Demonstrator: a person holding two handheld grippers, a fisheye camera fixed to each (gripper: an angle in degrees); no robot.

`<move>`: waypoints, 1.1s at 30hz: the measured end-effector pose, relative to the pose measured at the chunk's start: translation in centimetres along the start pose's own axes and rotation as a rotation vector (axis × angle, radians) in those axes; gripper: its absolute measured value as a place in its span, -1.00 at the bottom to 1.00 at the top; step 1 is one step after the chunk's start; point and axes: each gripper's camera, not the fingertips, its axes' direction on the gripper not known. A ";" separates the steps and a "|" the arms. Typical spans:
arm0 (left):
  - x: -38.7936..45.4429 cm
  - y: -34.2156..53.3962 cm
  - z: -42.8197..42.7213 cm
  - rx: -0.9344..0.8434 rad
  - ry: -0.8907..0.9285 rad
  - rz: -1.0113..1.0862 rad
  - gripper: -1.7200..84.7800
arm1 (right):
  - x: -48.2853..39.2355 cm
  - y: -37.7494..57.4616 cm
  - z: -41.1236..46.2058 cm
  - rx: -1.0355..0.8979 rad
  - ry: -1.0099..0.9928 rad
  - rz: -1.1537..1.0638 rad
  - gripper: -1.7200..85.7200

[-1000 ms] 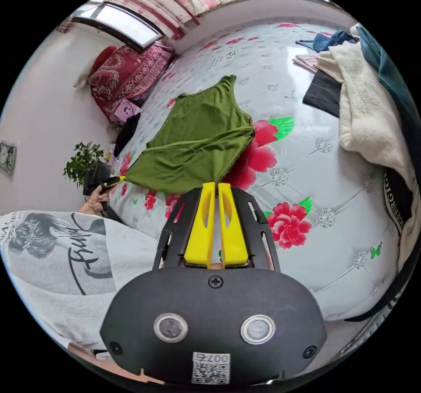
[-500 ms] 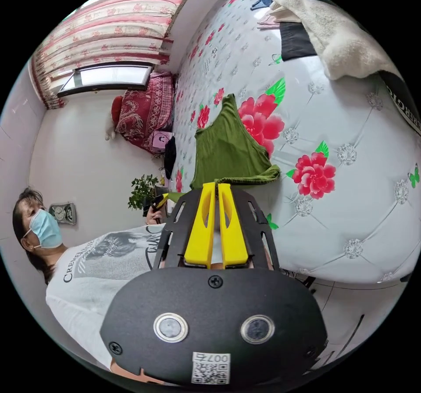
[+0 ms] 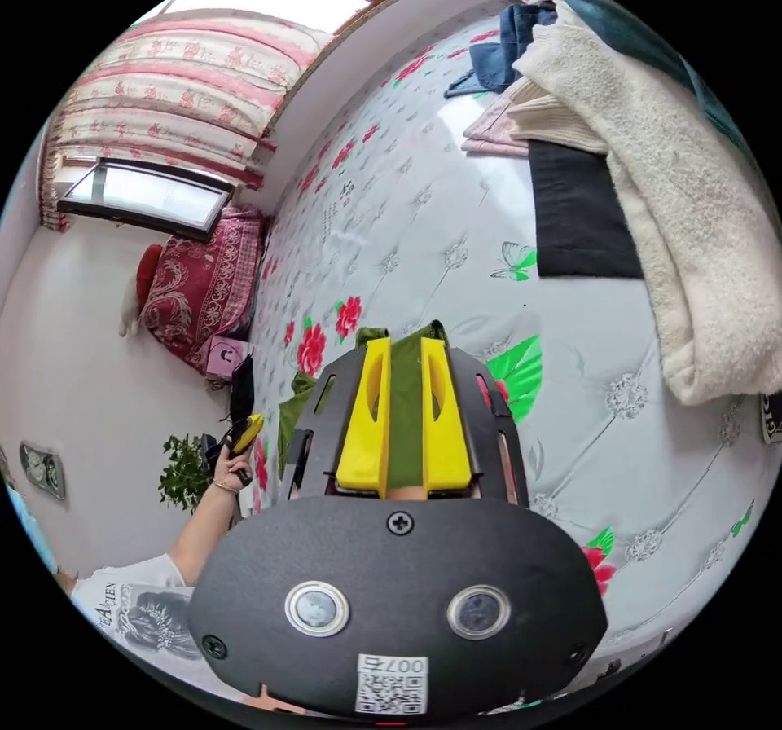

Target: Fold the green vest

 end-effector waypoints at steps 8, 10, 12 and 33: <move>-4.0 9.5 -5.2 -0.007 -0.021 0.026 -0.81 | 4.1 11.1 -3.0 0.018 0.005 0.136 -0.85; -4.9 11.8 -5.8 -0.024 -0.026 -0.004 -0.81 | 5.1 13.3 -2.8 0.006 -0.036 0.205 -0.84; -5.3 13.4 -6.1 -0.036 -0.042 -0.015 -0.80 | 5.3 14.7 -1.8 -0.001 -0.070 0.232 -0.82; -12.4 15.2 -8.7 -0.014 0.073 -0.151 -0.72 | -29.8 17.5 17.0 -0.386 -0.037 -0.964 -0.90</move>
